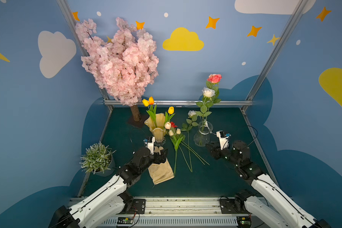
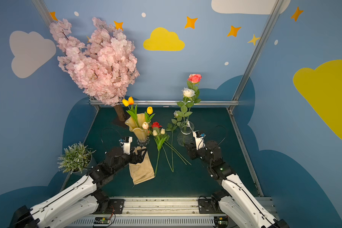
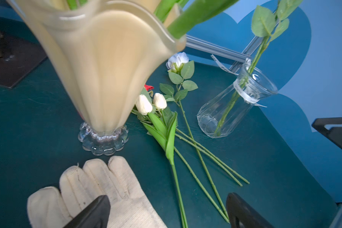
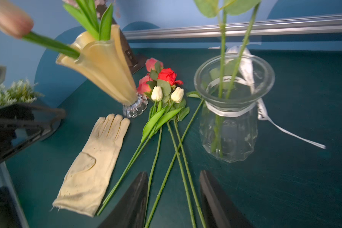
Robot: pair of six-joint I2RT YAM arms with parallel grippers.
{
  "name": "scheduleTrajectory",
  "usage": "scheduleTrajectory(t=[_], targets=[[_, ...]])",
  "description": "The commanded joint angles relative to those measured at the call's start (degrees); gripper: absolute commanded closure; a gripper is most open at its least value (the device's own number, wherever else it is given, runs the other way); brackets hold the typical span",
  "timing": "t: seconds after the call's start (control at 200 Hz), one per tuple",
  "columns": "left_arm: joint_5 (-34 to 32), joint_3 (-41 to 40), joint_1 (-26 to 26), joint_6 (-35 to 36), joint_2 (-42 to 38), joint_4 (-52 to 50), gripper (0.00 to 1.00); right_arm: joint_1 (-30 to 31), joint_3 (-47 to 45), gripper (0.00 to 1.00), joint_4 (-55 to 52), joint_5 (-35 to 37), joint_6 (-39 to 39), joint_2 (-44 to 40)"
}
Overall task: Arrange the flowers in different vases according to their variety
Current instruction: Insert the flower into the vase, then pick up the flower at the center of the board.
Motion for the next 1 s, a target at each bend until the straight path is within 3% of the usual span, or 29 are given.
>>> scheduleTrajectory(t=[0.0, 0.165, 0.38, 0.631, 0.996], targets=[[-3.3, -0.29, 0.82, -0.54, -1.68, -2.57, 0.05, 3.25, 1.78, 0.54, -1.61, -4.49, -3.27, 2.64], [-4.95, -4.59, 1.83, 0.83, -4.55, 0.61, 0.05, 9.36, 4.85, 0.54, -3.09, 0.21, -7.44, 10.11], [-7.14, -6.2, 2.38, 1.79, -10.19, -0.28, 0.05, 14.9, 15.23, 0.63, -9.37, 5.4, -9.18, 24.79], [-7.36, -5.89, 2.51, 2.18, -11.61, -1.26, 0.05, 15.95, 34.19, 0.8, -24.82, 12.53, -8.92, 46.2], [-6.53, -5.96, 2.47, 2.17, -12.81, -1.72, 0.05, 15.68, 52.45, 0.78, -34.29, 23.92, -11.03, 66.3]])
